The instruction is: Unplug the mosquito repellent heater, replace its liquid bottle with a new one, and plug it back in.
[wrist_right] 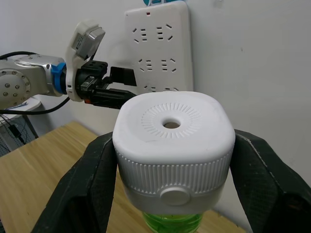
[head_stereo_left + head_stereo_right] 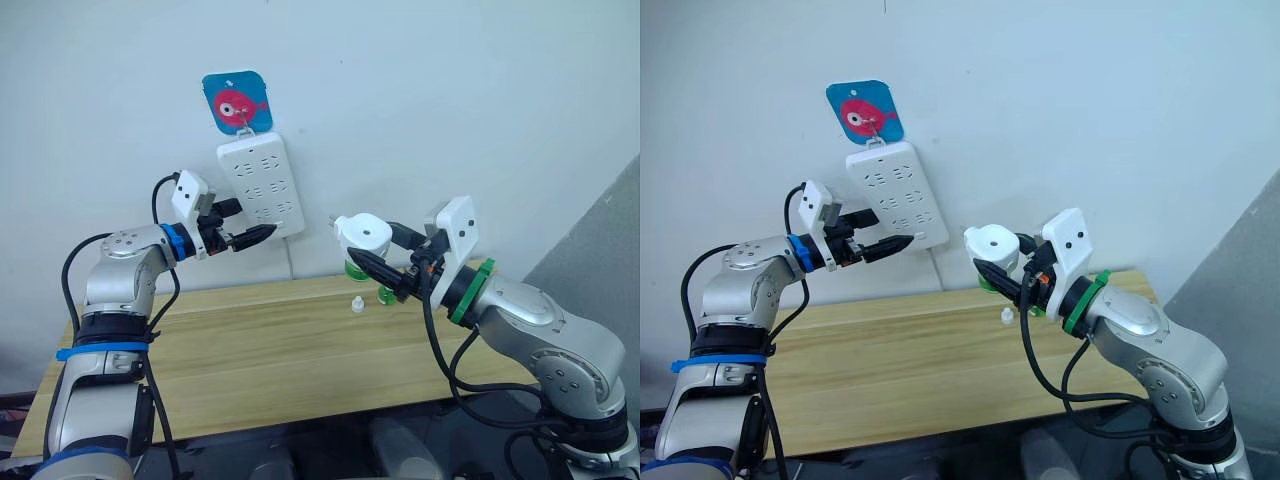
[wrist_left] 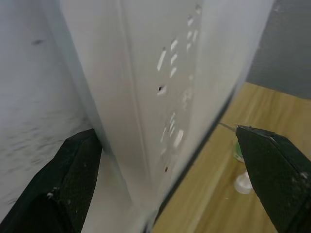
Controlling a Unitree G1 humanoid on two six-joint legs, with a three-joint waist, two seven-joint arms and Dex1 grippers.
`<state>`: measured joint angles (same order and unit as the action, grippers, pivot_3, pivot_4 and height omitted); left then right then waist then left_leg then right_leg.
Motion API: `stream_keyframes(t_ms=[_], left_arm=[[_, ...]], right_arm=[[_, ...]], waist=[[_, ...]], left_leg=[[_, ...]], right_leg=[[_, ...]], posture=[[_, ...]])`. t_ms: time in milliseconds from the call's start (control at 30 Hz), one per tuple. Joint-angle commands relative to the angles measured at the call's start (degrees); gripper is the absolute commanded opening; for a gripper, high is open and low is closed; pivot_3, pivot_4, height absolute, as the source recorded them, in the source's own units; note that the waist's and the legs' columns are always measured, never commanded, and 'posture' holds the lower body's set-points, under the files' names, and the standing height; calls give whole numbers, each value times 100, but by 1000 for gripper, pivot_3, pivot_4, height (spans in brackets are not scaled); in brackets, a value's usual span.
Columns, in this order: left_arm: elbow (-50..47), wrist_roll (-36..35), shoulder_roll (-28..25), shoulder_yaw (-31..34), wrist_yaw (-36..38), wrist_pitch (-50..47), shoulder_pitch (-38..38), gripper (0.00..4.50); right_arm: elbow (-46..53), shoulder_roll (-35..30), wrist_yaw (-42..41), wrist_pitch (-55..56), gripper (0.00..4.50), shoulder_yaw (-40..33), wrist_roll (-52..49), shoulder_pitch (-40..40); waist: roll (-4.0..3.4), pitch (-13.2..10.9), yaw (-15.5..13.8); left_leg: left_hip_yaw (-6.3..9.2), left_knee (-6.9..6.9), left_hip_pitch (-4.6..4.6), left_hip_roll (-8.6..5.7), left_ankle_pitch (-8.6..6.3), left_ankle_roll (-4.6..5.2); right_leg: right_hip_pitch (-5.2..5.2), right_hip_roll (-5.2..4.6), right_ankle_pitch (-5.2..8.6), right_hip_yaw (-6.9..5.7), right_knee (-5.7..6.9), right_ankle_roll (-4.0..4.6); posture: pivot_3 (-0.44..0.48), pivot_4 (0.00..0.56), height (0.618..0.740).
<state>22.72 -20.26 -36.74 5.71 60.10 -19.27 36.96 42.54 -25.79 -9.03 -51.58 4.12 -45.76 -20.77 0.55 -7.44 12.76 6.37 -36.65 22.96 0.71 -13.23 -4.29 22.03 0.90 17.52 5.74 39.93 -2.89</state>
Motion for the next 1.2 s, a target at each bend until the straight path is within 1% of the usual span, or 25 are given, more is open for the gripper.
stream_keyframes(t_ms=[33,267,367,500,633,667,800,967,1033,1200], left_arm=[[-286,-137,-99,78,110,-130,109,4500],[-542,-292,-68,167,175,-472,151,4500],[-574,-374,-34,201,149,-552,185,3895],[-637,-428,-19,202,124,-643,158,2714],[-733,-461,79,192,50,-689,121,1398],[-764,-473,120,186,11,-699,111,1266],[-827,-495,240,184,-124,-720,95,1268],[-886,-537,305,235,-252,-765,57,1268],[-934,-561,296,241,-252,-793,8,1268],[-1025,-581,293,237,-270,-823,-78,1268]], right_arm=[[252,33,-77,122,2979,-12,52,-32],[131,176,-177,169,2979,206,221,-149],[6,304,-218,172,2979,375,370,-266],[-226,496,-304,169,2979,603,572,-462],[-494,754,-347,184,2979,793,771,-685],[-578,805,-354,184,2979,854,848,-743],[-857,964,-325,84,2979,995,1124,-1038],[-1084,1192,-110,-273,2979,864,1268,-1548],[-1149,1262,-51,-394,2979,813,1311,-1656],[-1515,1355,42,-596,2979,855,1589,-1871]], waist=[[0,0,3],[0,0,0],[0,0,1],[0,0,-4],[0,0,-8],[0,0,-9],[1,0,-28],[2,0,-43],[2,1,-46],[3,2,-36]], left_leg=[[0,0,0,0,0,0],[0,0,1,-1,0,0],[0,0,1,-1,0,0],[0,0,1,-1,0,0],[2,0,1,-1,0,0],[2,0,1,-1,0,0],[5,-2,3,-3,0,0],[8,-4,4,-7,0,-1],[11,-4,5,-6,0,-1],[10,-4,5,-7,0,-1]], right_leg=[[0,0,0,1,0,0],[0,-1,0,0,-1,0],[0,0,0,0,-1,0],[0,-1,0,0,-1,0],[0,-1,0,0,-1,0],[0,-3,0,-1,0,0],[0,-5,-1,-3,0,1],[0,-9,-4,-5,1,4],[0,-10,-15,-9,1,23],[0,-11,-17,-9,1,27]], posture=[[-254,79,740],[-247,80,740],[-244,81,740],[-244,81,740],[-240,81,740],[-240,81,740],[-236,80,740],[-232,78,740],[-232,78,740],[-231,75,740]])
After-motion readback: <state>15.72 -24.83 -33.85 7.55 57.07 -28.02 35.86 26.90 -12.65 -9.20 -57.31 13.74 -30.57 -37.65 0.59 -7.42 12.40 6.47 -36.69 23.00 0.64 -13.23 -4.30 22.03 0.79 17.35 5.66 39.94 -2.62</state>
